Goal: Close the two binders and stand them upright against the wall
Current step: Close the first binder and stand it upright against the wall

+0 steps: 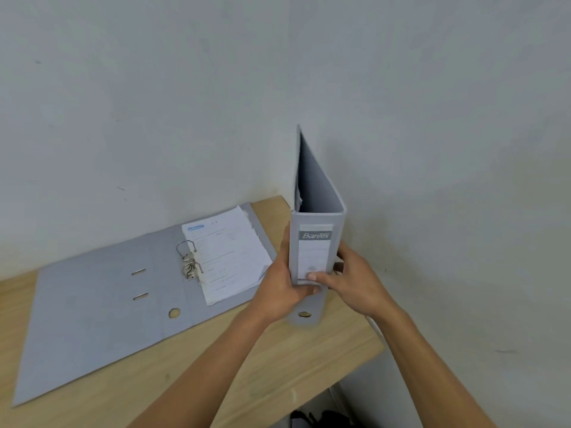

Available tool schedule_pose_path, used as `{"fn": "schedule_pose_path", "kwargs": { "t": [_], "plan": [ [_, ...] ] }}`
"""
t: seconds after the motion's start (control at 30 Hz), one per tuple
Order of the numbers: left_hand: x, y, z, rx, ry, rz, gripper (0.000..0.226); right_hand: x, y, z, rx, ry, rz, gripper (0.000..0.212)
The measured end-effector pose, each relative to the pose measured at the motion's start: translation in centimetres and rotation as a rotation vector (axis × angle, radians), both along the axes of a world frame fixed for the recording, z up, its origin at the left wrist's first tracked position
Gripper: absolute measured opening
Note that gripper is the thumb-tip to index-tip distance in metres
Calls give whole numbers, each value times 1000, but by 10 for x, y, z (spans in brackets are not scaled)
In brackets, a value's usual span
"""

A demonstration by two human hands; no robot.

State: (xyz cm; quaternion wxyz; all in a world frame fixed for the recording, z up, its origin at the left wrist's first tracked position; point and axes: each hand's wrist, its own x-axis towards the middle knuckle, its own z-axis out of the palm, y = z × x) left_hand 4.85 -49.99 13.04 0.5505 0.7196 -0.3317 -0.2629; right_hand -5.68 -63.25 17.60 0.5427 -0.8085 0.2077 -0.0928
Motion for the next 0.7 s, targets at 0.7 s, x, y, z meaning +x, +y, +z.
{"fn": "schedule_pose_path", "kwargs": {
  "t": [0.7],
  "plan": [
    [40,-107,-60,168,-37,165,109,50,-66,-51,-166,196,-356,16]
  ]
}}
